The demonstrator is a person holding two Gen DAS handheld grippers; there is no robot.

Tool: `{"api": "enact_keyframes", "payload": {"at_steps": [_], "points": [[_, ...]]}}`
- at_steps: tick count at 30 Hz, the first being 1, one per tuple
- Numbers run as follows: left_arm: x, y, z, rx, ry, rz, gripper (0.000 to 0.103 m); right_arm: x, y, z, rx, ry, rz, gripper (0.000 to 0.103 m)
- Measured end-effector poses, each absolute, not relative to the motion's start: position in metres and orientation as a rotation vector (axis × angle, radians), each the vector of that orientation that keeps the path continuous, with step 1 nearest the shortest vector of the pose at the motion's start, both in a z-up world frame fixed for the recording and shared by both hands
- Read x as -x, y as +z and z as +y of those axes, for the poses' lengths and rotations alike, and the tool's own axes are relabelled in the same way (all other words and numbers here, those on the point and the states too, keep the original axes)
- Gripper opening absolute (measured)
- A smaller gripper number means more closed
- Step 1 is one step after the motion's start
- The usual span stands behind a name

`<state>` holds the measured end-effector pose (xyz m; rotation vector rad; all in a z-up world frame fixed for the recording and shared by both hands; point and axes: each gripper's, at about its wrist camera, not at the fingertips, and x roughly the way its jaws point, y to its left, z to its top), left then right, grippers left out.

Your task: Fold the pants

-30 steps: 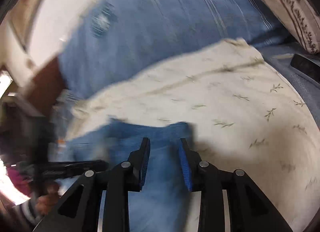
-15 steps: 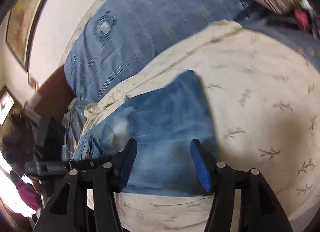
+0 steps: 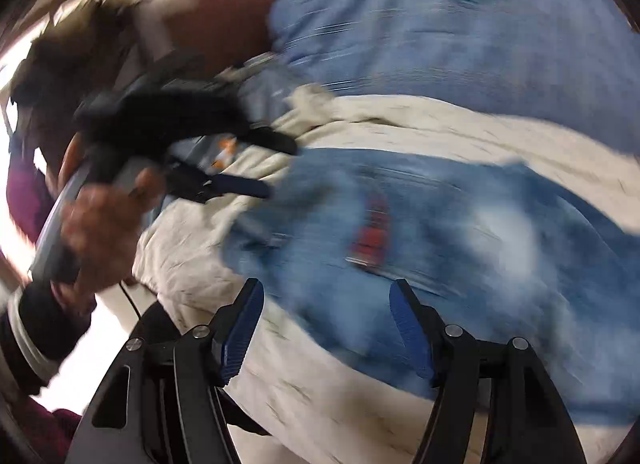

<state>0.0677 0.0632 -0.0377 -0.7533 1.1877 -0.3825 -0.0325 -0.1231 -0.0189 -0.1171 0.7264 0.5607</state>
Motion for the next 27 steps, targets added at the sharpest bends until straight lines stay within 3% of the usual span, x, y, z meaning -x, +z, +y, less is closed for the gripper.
{"api": "enact_keyframes", "payload": {"at_steps": [14,17,19,20,21,27], "points": [[-0.112,-0.075,0.051,0.644,-0.502,1.343,0.068,0.01,-0.066,-0.035,0.401,0.489,0.728,0.071],[-0.114,-0.075,0.049,0.645,-0.515,1.35,0.067,0.002,-0.068,-0.03,0.411,0.469,0.719,0.062],[-0.113,-0.07,0.049,0.626,-0.515,1.338,0.045,-0.002,-0.066,-0.032,0.39,0.489,0.726,0.053],[-0.112,-0.067,0.048,0.618,-0.523,1.334,0.022,-0.001,-0.062,-0.035,0.371,0.501,0.73,0.044],[-0.109,-0.063,0.047,0.61,-0.533,1.328,0.015,-0.001,-0.057,-0.039,0.345,0.512,0.735,0.038],[-0.087,-0.022,0.023,0.528,-0.554,1.244,0.014,0.012,-0.022,-0.084,0.089,0.549,0.735,0.028]]}}
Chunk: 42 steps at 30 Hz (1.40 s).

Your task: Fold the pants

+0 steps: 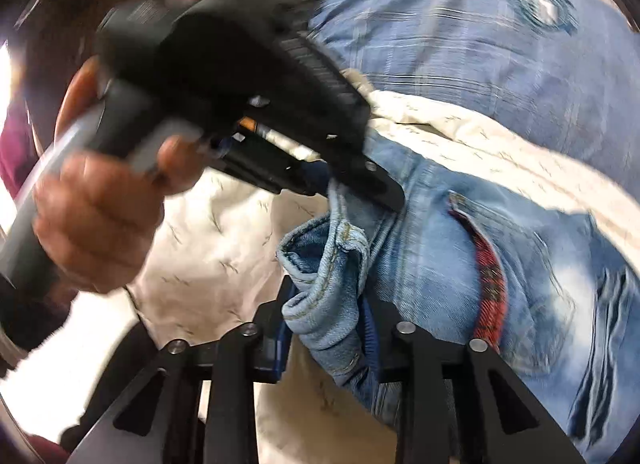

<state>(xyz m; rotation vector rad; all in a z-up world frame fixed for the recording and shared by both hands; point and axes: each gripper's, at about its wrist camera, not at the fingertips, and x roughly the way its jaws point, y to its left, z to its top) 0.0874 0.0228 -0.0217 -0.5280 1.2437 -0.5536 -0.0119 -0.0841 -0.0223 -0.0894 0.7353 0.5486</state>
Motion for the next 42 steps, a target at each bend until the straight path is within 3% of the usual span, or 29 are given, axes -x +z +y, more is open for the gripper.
{"api": "enact_keyframes", "payload": {"at_steps": [4,11,22,28,32,33,34,36,38,42], "points": [[-0.075,0.016,-0.009,0.462,-0.614,1.196,0.015,0.029,-0.002,-0.13,-0.088,0.551,0.704,0.028],[-0.063,0.049,-0.102,0.242,-0.685,1.159,0.031,0.054,-0.004,-0.216,-0.396,0.52,0.66,0.027],[-0.089,0.008,-0.237,0.025,-0.749,1.319,0.036,0.047,-0.075,-0.321,-0.817,0.444,0.663,0.028],[-0.074,-0.003,-0.286,-0.284,-0.677,1.3,0.038,0.047,-0.103,-0.345,-1.0,0.522,0.638,0.03],[-0.059,0.035,-0.278,-0.408,-0.806,1.224,0.039,0.05,-0.101,-0.343,-1.014,0.576,0.611,0.051],[-0.057,0.05,-0.271,-0.437,-0.827,1.173,0.044,0.053,-0.097,-0.342,-1.005,0.585,0.604,0.058],[-0.057,0.064,-0.263,-0.469,-0.838,1.116,0.05,0.055,-0.094,-0.34,-0.999,0.588,0.601,0.061],[-0.062,0.085,-0.246,-0.524,-0.845,1.008,0.08,0.06,-0.088,-0.337,-0.995,0.598,0.593,0.073],[-0.073,0.096,-0.225,-0.554,-0.845,0.934,0.083,0.061,-0.083,-0.335,-0.989,0.6,0.585,0.077],[-0.116,0.081,-0.203,-0.49,-0.864,1.006,0.083,0.059,-0.067,-0.322,-0.914,0.577,0.597,0.082]]}}
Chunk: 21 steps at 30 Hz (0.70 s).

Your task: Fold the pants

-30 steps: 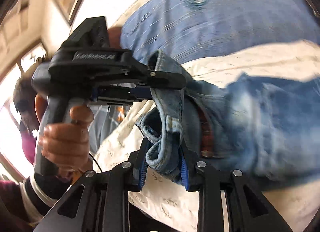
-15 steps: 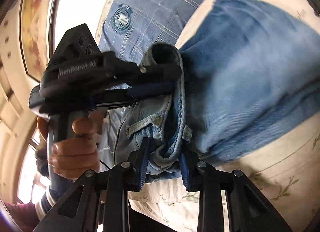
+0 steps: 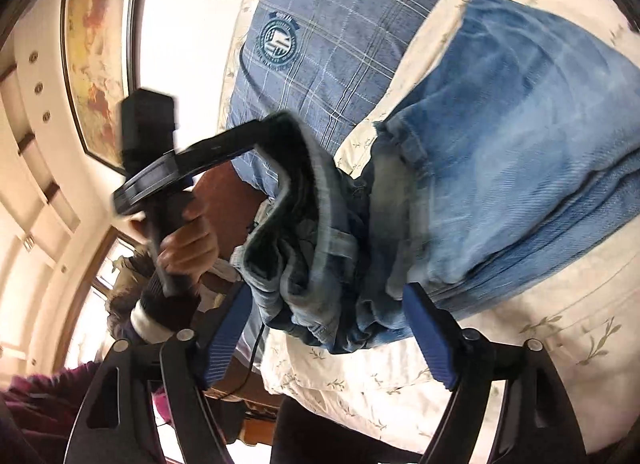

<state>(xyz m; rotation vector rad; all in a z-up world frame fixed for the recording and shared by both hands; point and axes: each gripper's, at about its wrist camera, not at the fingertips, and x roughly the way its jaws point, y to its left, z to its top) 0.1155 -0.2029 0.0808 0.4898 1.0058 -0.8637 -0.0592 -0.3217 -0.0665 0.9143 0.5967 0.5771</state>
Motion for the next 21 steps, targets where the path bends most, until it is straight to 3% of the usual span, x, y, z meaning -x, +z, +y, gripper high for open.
{"api": "enact_keyframes", "payload": {"at_steps": [6,10,15,21], "points": [[-0.139,0.019,-0.189,-0.361,-0.813,1.145,0.082,0.058,-0.033,-0.263,-0.617,0.549,0.603,0.084],[-0.14,0.017,-0.169,-0.319,-0.791,1.15,0.076,0.055,-0.024,-0.221,-0.398,0.531,0.644,0.084],[-0.147,0.04,-0.085,-0.156,-0.696,1.098,0.076,0.053,-0.023,-0.193,-0.299,0.536,0.685,0.084],[-0.149,0.009,0.013,0.081,-0.543,1.188,0.077,0.054,-0.012,-0.13,-0.025,0.564,0.65,0.084]]}}
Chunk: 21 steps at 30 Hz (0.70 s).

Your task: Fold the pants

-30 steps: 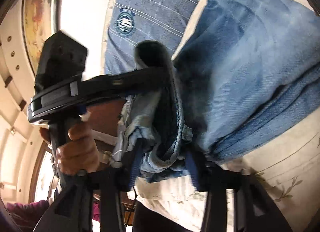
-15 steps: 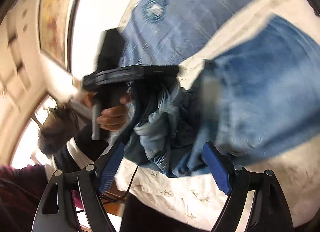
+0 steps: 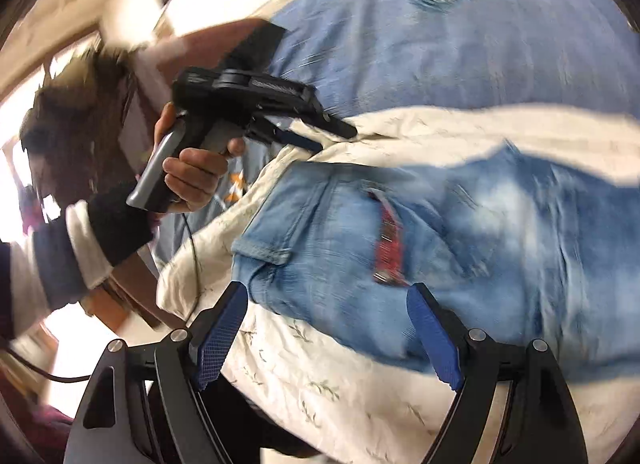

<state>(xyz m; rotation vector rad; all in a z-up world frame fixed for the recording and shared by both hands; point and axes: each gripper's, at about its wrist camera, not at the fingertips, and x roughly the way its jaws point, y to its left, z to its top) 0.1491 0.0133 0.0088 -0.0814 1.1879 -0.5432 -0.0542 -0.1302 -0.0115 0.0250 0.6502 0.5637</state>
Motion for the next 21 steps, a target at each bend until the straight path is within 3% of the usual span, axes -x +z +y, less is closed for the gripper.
{"api": "enact_keyframes", "payload": {"at_steps": [8,11,13,14,19,20,21], "points": [[-0.143,-0.027,0.05,0.278,-0.541,1.241,0.077,0.045,-0.042,-0.04,0.405,0.521,0.655,0.082],[-0.148,-0.04,0.04,0.319,-0.563,1.291,0.077,0.029,-0.051,-0.025,0.454,0.468,0.654,0.081],[-0.146,-0.044,0.035,0.322,-0.557,1.3,0.075,0.014,-0.054,-0.024,0.412,0.45,0.683,0.075],[-0.146,-0.043,0.033,0.329,-0.564,1.293,0.071,0.007,-0.053,-0.028,0.376,0.445,0.7,0.068],[-0.145,-0.041,0.033,0.372,-0.58,1.306,0.047,0.003,-0.057,-0.022,0.445,0.455,0.703,0.061],[-0.144,-0.04,0.032,0.371,-0.568,1.31,0.039,0.004,-0.056,-0.02,0.435,0.479,0.713,0.046],[-0.142,-0.037,0.031,0.364,-0.558,1.303,0.032,0.003,-0.048,-0.025,0.378,0.493,0.732,0.038]]}}
